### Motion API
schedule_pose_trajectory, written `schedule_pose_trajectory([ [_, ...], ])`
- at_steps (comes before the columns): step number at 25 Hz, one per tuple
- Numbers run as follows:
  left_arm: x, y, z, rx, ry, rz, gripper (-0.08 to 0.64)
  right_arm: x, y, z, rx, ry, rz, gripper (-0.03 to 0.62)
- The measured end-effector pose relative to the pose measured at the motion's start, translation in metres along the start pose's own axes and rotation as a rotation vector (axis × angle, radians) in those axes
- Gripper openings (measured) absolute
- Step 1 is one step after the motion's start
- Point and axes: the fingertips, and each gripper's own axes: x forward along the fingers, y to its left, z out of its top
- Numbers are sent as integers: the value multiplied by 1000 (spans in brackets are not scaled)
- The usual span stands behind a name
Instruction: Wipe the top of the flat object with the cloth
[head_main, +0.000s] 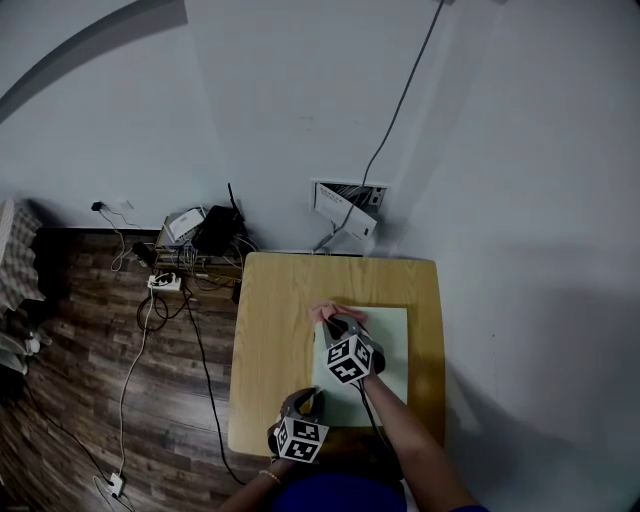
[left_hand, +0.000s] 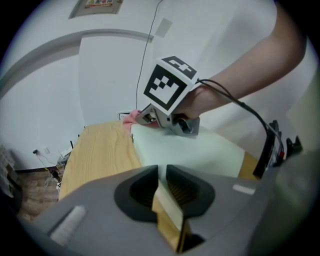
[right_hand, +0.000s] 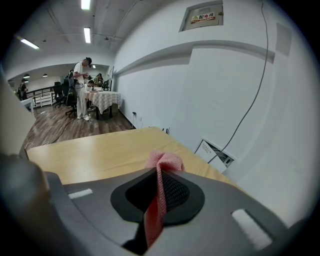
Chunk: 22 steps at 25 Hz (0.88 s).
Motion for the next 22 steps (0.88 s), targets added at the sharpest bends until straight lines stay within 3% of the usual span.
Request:
schedule_pose_trajectory([
  [22,0,-4,1,60,22,36,38,-28,-51,-51,79,91,-99,14],
])
